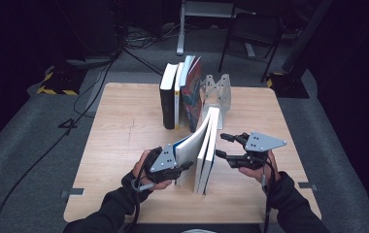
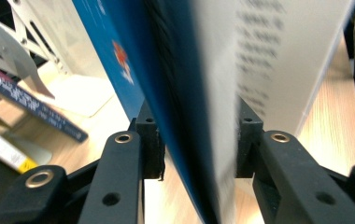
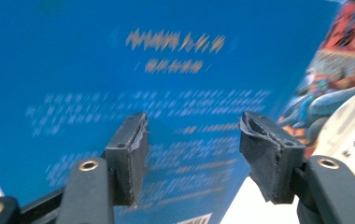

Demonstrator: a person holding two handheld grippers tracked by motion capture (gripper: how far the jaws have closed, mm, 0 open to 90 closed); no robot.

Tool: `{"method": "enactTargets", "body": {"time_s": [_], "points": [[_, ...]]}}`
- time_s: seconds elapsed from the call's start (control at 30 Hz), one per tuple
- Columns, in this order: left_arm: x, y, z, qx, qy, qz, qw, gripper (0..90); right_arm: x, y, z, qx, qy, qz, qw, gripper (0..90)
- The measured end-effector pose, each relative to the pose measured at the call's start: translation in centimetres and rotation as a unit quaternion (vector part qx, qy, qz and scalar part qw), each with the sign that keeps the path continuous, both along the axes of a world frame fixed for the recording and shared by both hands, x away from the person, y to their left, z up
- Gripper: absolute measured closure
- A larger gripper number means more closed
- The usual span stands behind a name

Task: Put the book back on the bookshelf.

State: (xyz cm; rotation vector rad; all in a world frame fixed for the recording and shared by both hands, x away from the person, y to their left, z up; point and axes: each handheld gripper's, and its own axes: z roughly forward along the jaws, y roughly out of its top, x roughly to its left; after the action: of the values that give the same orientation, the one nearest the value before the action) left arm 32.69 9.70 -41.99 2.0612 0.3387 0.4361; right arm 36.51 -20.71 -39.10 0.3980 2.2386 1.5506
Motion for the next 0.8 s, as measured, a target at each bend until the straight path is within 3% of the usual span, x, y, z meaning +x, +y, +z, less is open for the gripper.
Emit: {"method": "enactTargets", "body": {"time_s": [0.13,0.27,0.33,0.47,0.6,0.7,0.8], "points": [[-1.1,0.1,-1.0,0.023,0.005,0.0,0.9997,56.4,-0.6,0.2,-1.3,-0.015,0.009,0.004,0.9998,40.4],[-1.8,0.0,-1.8,0.029,0.023,-0.002,0.9993,46.8,-0.9,0.4,-2.6,-0.028,0.02,-0.001,0.9994,39.3],[-2.2,-0.3,-2.5,0.032,0.044,-0.007,0.9985,44.1,-1.0,0.6,-3.5,-0.034,0.03,-0.002,0.999,38.6],[-2.6,-1.0,-3.1,0.052,0.051,-0.014,0.9972,32.8,-1.0,1.1,-4.8,-0.045,0.041,-0.006,0.9981,38.4],[-2.8,-1.8,-3.4,0.046,0.062,-0.011,0.997,28.5,-0.8,1.4,-5.6,-0.052,0.043,-0.005,0.9977,36.9],[-3.1,-2.5,-3.6,0.064,0.054,0.008,0.9964,30.7,-0.7,1.7,-6.3,-0.071,0.043,0.001,0.9965,36.4],[-3.3,-3.0,-3.7,0.037,0.062,0.019,0.9972,29.9,-0.5,1.8,-6.7,-0.074,0.048,0.005,0.9961,35.3]]}}
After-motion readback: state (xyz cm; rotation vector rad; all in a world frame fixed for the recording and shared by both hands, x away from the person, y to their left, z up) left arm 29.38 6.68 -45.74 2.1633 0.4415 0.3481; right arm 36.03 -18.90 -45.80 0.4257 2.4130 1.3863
